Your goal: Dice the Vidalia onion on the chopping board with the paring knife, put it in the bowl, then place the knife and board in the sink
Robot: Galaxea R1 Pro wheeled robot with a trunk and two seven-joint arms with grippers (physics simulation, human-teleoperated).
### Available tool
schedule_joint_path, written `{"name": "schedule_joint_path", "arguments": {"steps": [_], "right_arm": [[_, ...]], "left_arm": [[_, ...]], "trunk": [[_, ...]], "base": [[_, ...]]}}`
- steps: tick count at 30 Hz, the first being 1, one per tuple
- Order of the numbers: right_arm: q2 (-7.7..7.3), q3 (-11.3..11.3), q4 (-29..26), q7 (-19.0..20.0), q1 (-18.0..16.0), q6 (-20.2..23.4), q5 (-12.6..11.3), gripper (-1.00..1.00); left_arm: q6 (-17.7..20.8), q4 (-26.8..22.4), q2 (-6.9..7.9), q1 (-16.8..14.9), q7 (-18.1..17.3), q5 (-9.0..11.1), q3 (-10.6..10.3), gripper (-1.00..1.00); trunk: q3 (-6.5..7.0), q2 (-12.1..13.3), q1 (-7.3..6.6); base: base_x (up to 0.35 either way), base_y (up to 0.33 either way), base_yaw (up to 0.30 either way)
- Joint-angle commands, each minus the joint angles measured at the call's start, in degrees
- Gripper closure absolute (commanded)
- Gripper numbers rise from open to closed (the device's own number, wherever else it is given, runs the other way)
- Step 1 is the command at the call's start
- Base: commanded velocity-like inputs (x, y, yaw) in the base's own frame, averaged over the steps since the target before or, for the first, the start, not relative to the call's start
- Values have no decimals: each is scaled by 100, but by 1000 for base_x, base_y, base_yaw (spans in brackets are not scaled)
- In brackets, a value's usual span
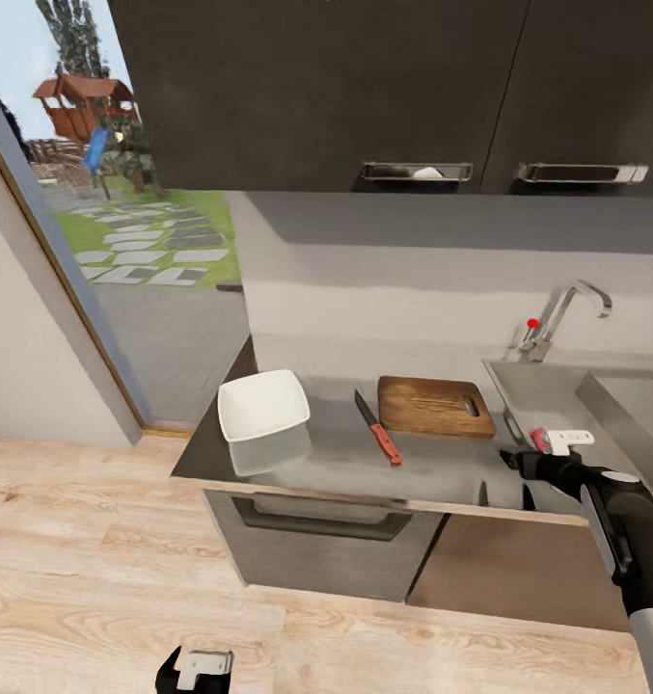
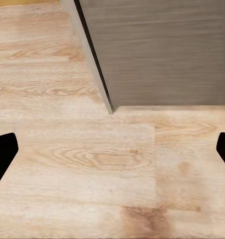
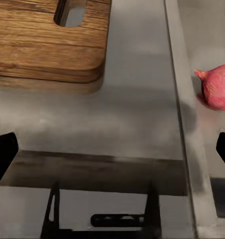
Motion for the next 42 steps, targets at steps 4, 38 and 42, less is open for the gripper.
{"name": "schedule_joint_path", "arguments": {"steps": [4,38,42], "right_arm": [[1,-11,-7,45,-4,23,55,-100],[5,-53,473,-134,-3,-15,64,-100],[2,-128,1364,-252,-2,-424,64,-100]], "left_arm": [[-28,25,-3,-11,60,-42,-35,-100],[-28,25,1,-11,60,-41,-27,-100],[-25,22,5,-11,60,-42,-26,-100]], "trunk": [[-10,-10,-1],[-10,-10,-1],[-10,-10,-1]], "base": [[-328,0,0],[-273,0,0],[-9,0,0]]}}
